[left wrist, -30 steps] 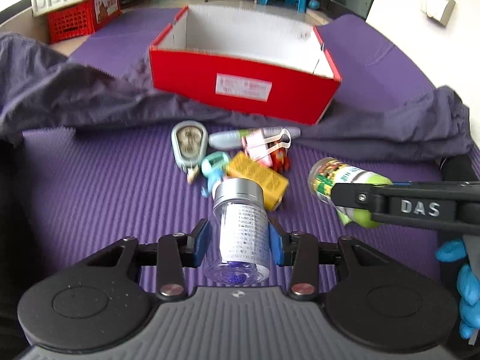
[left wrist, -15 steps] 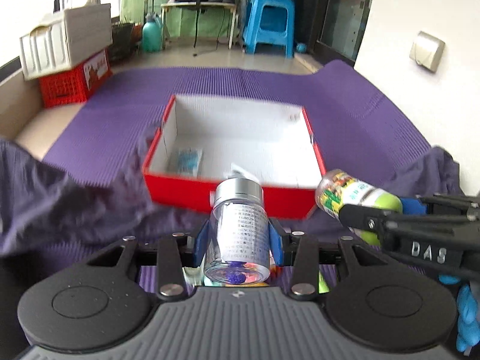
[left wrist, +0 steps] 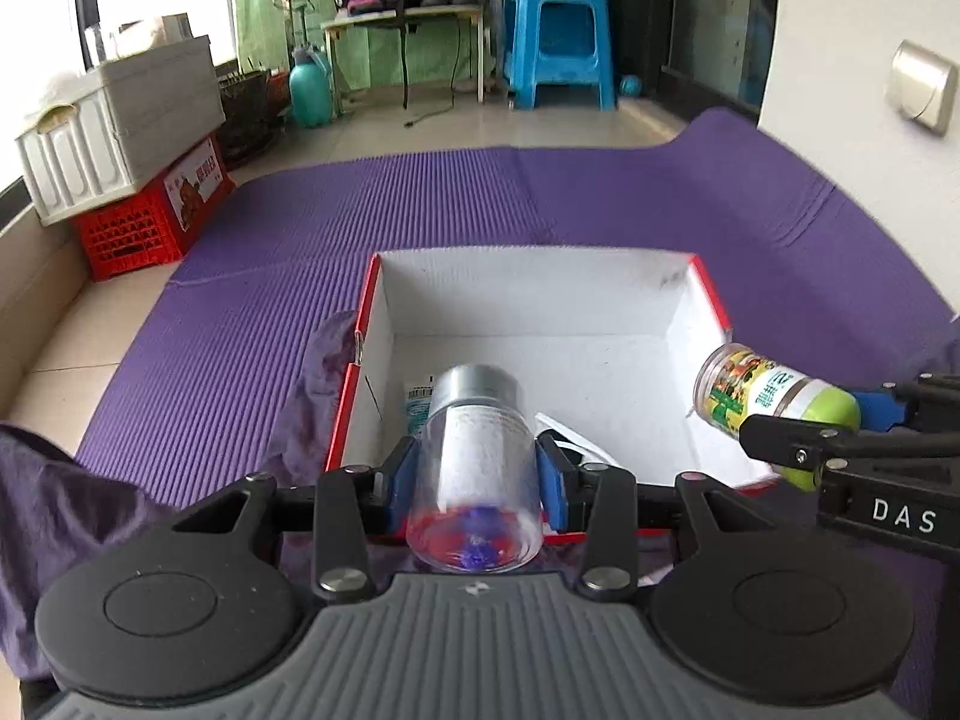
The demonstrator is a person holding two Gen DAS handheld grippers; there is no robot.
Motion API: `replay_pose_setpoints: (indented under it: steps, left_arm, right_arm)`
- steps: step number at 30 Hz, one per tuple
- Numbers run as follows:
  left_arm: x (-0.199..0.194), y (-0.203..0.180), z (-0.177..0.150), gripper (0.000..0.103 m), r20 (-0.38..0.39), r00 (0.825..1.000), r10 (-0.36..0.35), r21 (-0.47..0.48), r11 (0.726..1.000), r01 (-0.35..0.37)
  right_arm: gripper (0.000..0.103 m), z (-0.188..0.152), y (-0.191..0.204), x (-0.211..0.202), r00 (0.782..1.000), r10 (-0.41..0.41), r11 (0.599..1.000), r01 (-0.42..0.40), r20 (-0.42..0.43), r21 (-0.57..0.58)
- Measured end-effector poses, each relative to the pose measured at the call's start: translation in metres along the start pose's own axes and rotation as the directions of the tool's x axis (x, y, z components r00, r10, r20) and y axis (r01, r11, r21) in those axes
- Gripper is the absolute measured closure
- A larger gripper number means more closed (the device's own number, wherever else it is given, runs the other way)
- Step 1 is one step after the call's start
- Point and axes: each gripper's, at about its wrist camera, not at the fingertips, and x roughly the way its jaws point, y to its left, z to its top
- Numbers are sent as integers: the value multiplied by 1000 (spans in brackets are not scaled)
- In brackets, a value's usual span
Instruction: Organize rigid objects
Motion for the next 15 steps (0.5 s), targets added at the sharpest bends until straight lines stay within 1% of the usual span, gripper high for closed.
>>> replay_pose_setpoints:
  steps: [3,4,7,11,15]
  left_arm:
    - [26,6,12,64,-20,999,-25,-13,1000,25]
    - [33,8,14,70,-28,999,-37,-19,999,36]
    - [59,10,20,70,-63,996,-64,-45,997,62]
    - [91,14,23,70,-106,993,-55,-63,997,48]
    - [114,15,23,70,-130,989,-67,-68,996,59]
  right_arm:
    - [58,6,-2,24,1000,-15,1000,15,-15,-11]
    - [58,8,-2,32,1000,-20,1000,20,-20,-16]
    - [58,11,-4,57,998,-33,999,32,-45,-23]
    - [58,11,-8,90,994,-50,999,48,-94,-23]
    - [58,10,-11,119,988,-65,998,61,-143,-35]
